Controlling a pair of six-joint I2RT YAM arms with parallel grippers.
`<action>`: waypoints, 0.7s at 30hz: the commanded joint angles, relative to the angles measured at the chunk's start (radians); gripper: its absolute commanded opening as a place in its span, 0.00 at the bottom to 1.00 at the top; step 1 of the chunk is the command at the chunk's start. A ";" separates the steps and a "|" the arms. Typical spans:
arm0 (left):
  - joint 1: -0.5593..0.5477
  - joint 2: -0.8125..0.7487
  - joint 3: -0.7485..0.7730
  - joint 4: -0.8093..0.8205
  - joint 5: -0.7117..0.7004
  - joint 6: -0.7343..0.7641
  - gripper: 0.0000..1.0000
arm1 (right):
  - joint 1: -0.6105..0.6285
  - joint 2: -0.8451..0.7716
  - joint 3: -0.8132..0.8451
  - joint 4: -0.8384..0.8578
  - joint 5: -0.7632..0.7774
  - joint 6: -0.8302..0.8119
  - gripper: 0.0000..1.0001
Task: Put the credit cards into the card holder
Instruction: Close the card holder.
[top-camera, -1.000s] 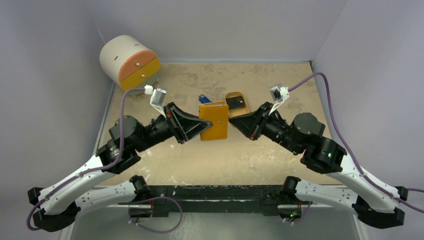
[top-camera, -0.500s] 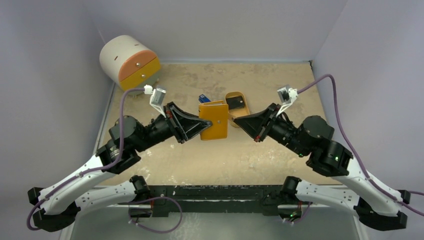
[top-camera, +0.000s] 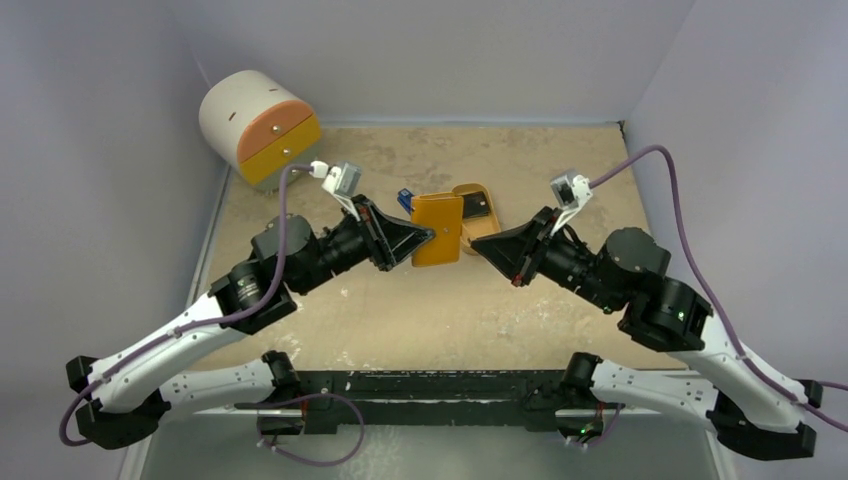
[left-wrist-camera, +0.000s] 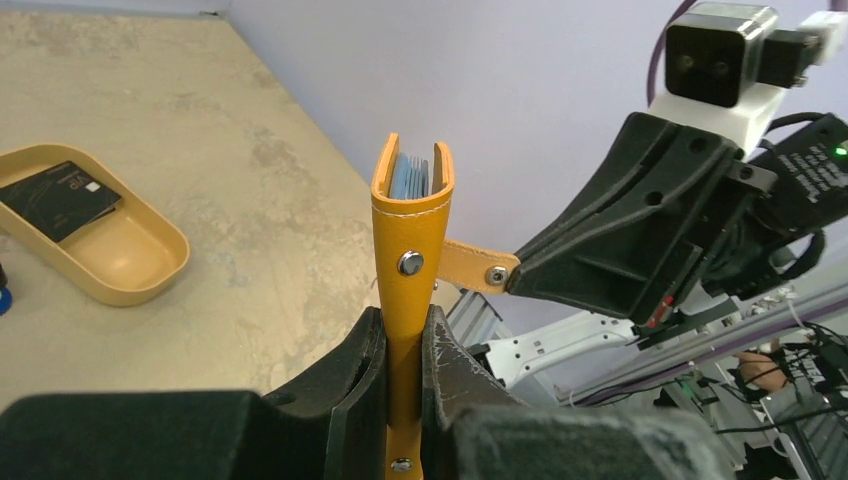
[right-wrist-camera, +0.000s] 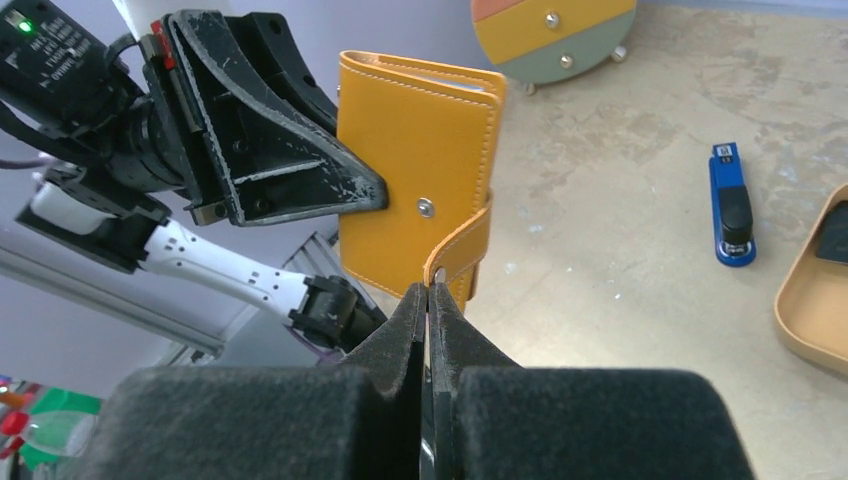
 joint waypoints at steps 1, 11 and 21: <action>0.014 0.040 0.064 0.032 -0.078 0.038 0.00 | 0.001 0.023 0.068 0.010 -0.018 -0.040 0.00; -0.062 0.058 0.035 0.059 -0.208 0.084 0.00 | 0.002 0.090 0.056 0.022 0.068 -0.043 0.00; -0.156 0.089 0.018 0.035 -0.350 0.139 0.00 | 0.001 0.057 -0.064 0.125 0.074 -0.066 0.00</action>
